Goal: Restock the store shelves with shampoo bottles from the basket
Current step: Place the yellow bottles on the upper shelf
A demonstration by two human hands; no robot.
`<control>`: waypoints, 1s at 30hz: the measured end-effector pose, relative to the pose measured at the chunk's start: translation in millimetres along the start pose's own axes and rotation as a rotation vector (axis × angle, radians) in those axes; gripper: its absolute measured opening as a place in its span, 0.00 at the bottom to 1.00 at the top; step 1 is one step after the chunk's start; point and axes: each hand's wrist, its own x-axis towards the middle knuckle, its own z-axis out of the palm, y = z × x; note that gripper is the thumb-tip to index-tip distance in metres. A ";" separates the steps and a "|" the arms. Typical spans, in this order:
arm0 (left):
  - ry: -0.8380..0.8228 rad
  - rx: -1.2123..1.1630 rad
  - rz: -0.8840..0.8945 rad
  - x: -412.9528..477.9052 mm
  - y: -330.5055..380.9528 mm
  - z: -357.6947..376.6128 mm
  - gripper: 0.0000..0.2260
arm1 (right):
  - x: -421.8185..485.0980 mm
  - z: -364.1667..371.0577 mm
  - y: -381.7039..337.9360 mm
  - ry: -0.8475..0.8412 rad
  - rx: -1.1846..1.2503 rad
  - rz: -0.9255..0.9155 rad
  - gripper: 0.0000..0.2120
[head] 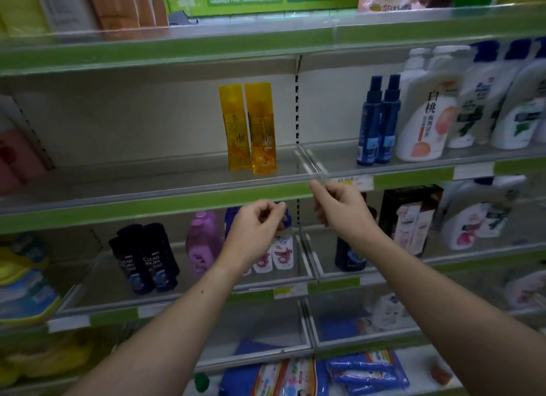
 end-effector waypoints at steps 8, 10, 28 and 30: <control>-0.349 -0.177 -0.176 -49.9 -89.5 88.1 0.13 | -75.7 10.9 117.1 0.072 0.131 0.249 0.21; -0.356 -0.235 -0.250 -64.5 -130.5 115.0 0.13 | -100.5 13.2 157.0 0.130 0.146 0.335 0.21; -0.658 0.129 -0.786 -299.7 -454.7 293.2 0.08 | -390.6 19.1 481.6 0.195 0.022 1.115 0.16; -0.696 0.215 -0.796 -326.1 -489.2 309.7 0.07 | -416.7 28.2 520.2 0.142 0.023 1.183 0.17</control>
